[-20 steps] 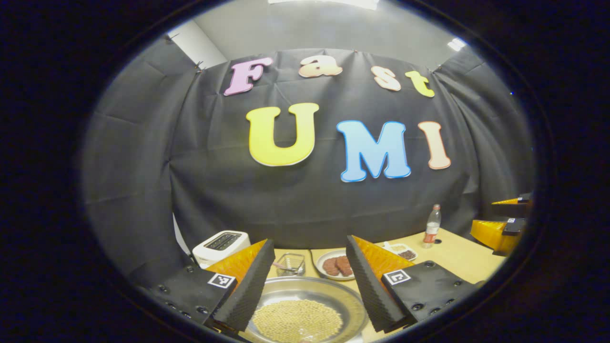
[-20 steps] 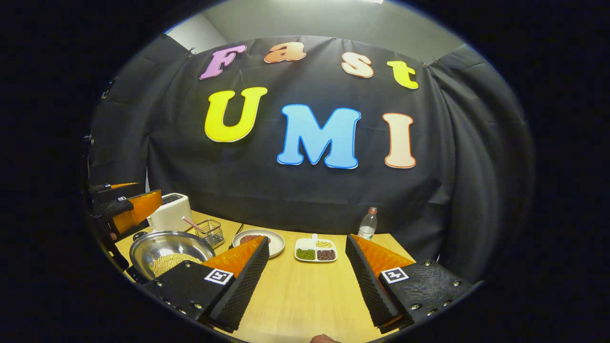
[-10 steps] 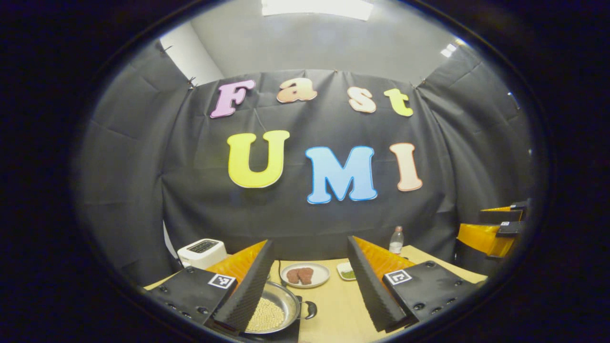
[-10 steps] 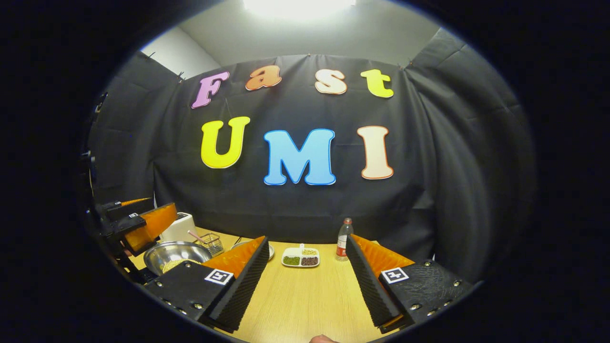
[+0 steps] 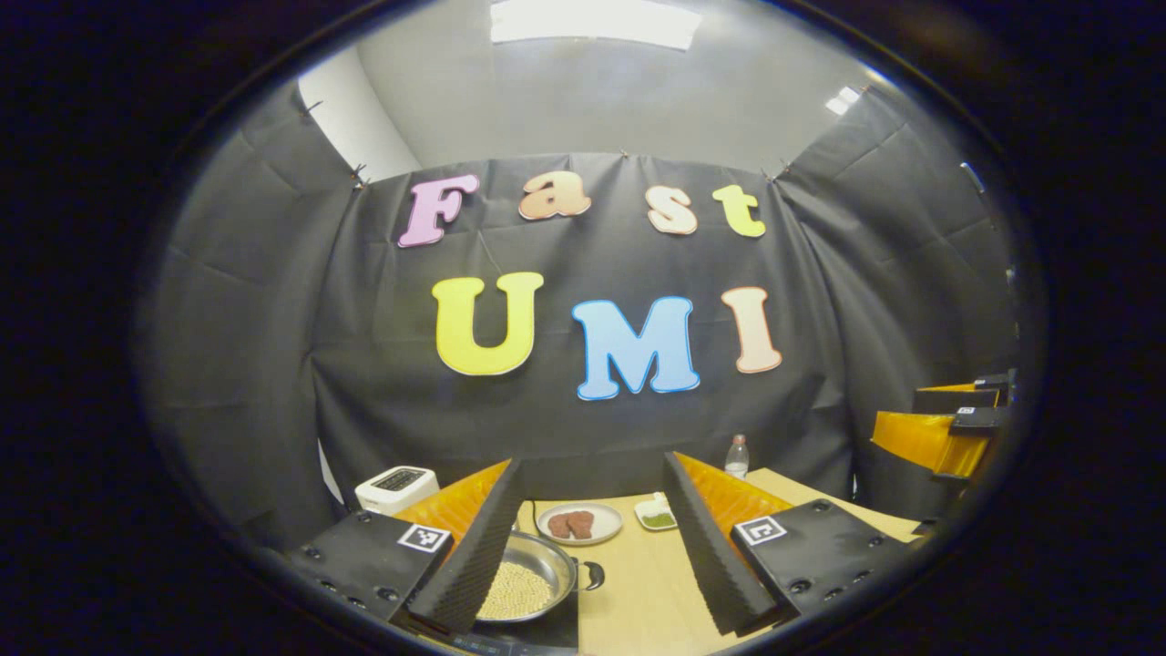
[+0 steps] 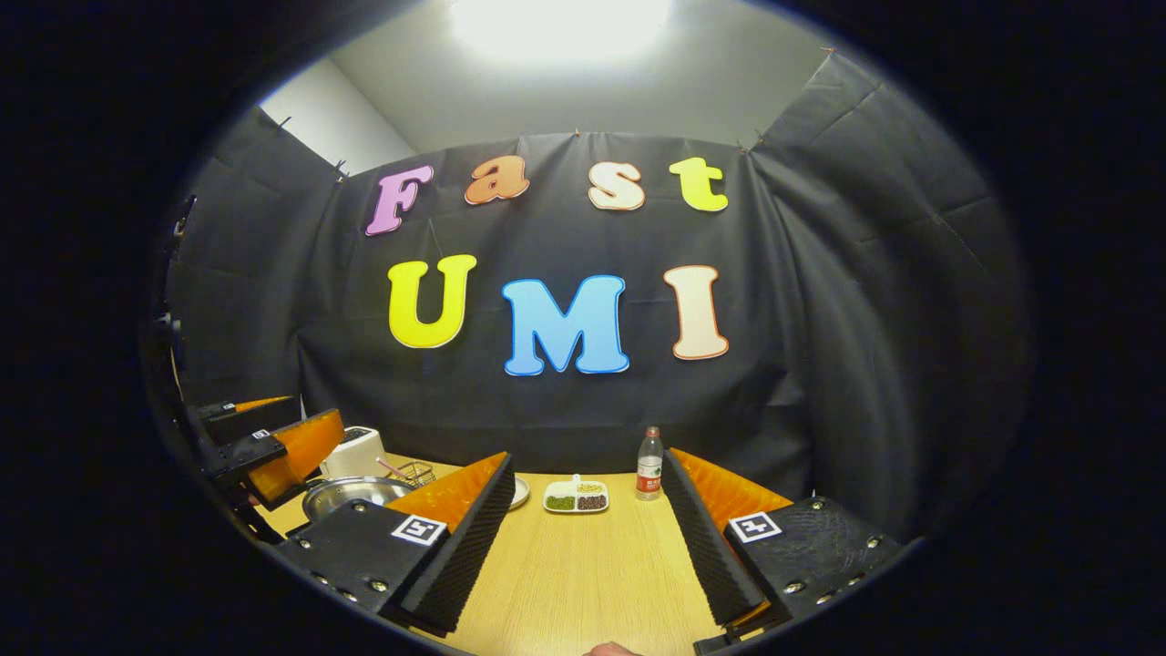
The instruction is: First push the handle of the pot to place it horizontally, then grasp the pot with both hands and set it on the induction cooktop.
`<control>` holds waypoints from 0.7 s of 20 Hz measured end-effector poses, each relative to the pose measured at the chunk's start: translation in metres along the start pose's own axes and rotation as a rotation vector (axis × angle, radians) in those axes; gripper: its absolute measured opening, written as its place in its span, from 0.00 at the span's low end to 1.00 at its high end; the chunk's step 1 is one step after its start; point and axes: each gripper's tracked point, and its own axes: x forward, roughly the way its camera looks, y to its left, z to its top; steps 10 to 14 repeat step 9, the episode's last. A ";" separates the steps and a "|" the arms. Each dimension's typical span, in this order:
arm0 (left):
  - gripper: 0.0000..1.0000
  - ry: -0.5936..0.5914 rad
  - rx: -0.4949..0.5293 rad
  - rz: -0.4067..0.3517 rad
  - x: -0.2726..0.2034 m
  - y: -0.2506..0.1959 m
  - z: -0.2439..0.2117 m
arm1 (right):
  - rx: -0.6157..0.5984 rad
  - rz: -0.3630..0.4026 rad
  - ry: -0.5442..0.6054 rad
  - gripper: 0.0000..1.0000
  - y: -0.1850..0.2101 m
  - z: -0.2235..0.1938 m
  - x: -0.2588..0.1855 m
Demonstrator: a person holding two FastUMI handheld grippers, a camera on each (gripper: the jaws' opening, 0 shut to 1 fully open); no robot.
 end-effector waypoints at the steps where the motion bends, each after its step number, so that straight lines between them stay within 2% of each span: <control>1: 0.98 -0.002 0.003 -0.006 -0.004 -0.002 -0.001 | 0.004 -0.005 -0.005 0.97 0.002 0.001 -0.005; 4: 1.00 -0.006 -0.003 -0.008 -0.013 -0.001 0.000 | 0.019 -0.035 -0.013 0.97 -0.002 0.004 -0.015; 7: 0.98 -0.003 -0.013 -0.001 -0.019 0.002 -0.001 | 0.015 -0.050 -0.017 0.97 -0.005 0.008 -0.022; 14: 1.00 -0.008 -0.027 0.008 -0.020 0.004 0.000 | -0.001 -0.058 -0.034 0.97 -0.007 0.013 -0.026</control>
